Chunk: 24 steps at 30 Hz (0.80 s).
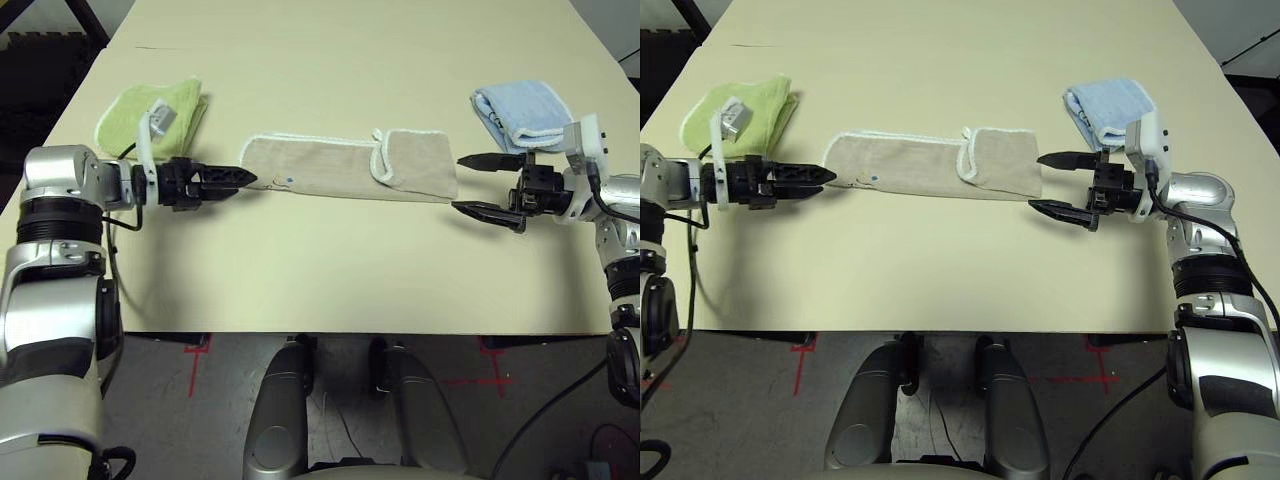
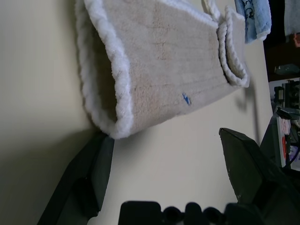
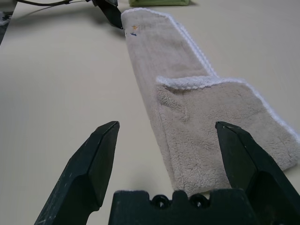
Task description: Fold the towel and set it aside.
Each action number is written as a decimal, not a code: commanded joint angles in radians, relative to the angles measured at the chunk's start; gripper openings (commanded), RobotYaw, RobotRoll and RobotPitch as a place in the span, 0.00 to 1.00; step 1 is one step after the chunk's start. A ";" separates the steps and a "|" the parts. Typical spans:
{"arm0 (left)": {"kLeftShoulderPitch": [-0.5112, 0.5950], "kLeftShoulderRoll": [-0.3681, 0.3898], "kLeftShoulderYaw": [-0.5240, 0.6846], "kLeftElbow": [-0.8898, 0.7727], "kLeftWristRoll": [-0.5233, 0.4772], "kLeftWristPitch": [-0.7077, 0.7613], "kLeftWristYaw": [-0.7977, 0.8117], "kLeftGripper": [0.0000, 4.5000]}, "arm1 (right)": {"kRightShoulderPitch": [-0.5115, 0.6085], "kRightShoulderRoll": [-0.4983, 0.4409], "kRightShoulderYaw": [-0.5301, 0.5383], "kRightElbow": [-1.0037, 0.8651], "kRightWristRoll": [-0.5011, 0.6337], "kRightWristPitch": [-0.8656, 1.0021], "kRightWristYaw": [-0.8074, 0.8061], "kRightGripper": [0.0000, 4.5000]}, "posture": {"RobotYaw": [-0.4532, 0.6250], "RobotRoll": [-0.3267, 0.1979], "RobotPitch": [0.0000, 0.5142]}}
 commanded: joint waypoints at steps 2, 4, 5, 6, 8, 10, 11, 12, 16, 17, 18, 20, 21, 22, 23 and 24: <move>-0.001 -0.027 0.040 0.038 -0.008 -0.036 0.079 1.00 | 0.023 -0.014 0.003 -0.038 0.009 0.014 -0.003 0.99 | 0.48 0.62 0.44; -0.005 -0.031 0.059 0.052 -0.008 -0.052 0.107 1.00 | 0.028 -0.015 0.003 -0.048 0.010 0.019 -0.006 0.99 | 0.48 0.62 0.44; -0.007 -0.032 0.064 0.058 -0.009 -0.059 0.116 1.00 | 0.029 -0.015 0.003 -0.052 0.011 0.021 -0.007 0.99 | 0.48 0.62 0.44; -0.011 -0.031 0.072 0.067 -0.009 -0.068 0.128 1.00 | 0.031 -0.016 0.003 -0.056 0.010 0.022 -0.008 0.99 | 0.48 0.62 0.44; -0.017 -0.028 0.084 0.082 -0.008 -0.080 0.146 1.00 | 0.033 -0.016 0.003 -0.061 0.010 0.025 -0.009 0.99 | 0.48 0.62 0.43; -0.020 -0.024 0.093 0.095 -0.008 -0.094 0.159 1.00 | 0.034 -0.016 0.004 -0.064 0.009 0.025 -0.011 0.99 | 0.48 0.62 0.43; -0.021 -0.020 0.098 0.102 -0.008 -0.100 0.165 1.00 | 0.033 -0.016 0.004 -0.065 0.009 0.024 -0.012 0.99 | 0.48 0.62 0.43; -0.021 -0.017 0.103 0.107 -0.008 -0.105 0.172 1.00 | 0.033 -0.016 0.005 -0.065 0.008 0.024 -0.013 0.99 | 0.48 0.62 0.43; -0.014 -0.016 0.119 0.110 -0.014 -0.110 0.190 1.00 | 0.033 -0.014 0.007 -0.069 0.006 0.024 -0.016 0.99 | 0.48 0.62 0.43; -0.012 -0.017 0.122 0.108 -0.015 -0.110 0.192 1.00 | 0.033 -0.013 0.008 -0.069 0.006 0.024 -0.016 0.99 | 0.48 0.62 0.43; -0.010 -0.018 0.124 0.107 -0.017 -0.108 0.195 1.00 | 0.033 -0.013 0.009 -0.069 0.006 0.023 -0.016 0.99 | 0.48 0.62 0.44; -0.008 -0.022 0.129 0.106 -0.021 -0.107 0.203 1.00 | 0.033 -0.014 0.009 -0.070 0.005 0.023 -0.016 0.99 | 0.48 0.62 0.44; -0.008 -0.023 0.131 0.106 -0.024 -0.104 0.204 1.00 | 0.033 -0.014 0.009 -0.070 0.005 0.023 -0.016 0.99 | 0.48 0.62 0.44; -0.008 -0.023 0.132 0.106 -0.026 -0.101 0.204 1.00 | 0.034 -0.014 0.009 -0.071 0.005 0.023 -0.017 0.99 | 0.48 0.62 0.44; -0.008 -0.024 0.133 0.106 -0.028 -0.098 0.204 1.00 | 0.035 -0.015 0.009 -0.073 0.005 0.023 -0.017 0.99 | 0.48 0.62 0.44; -0.008 -0.024 0.133 0.106 -0.030 -0.096 0.204 1.00 | 0.037 -0.016 0.008 -0.074 0.005 0.022 -0.018 0.99 | 0.48 0.62 0.44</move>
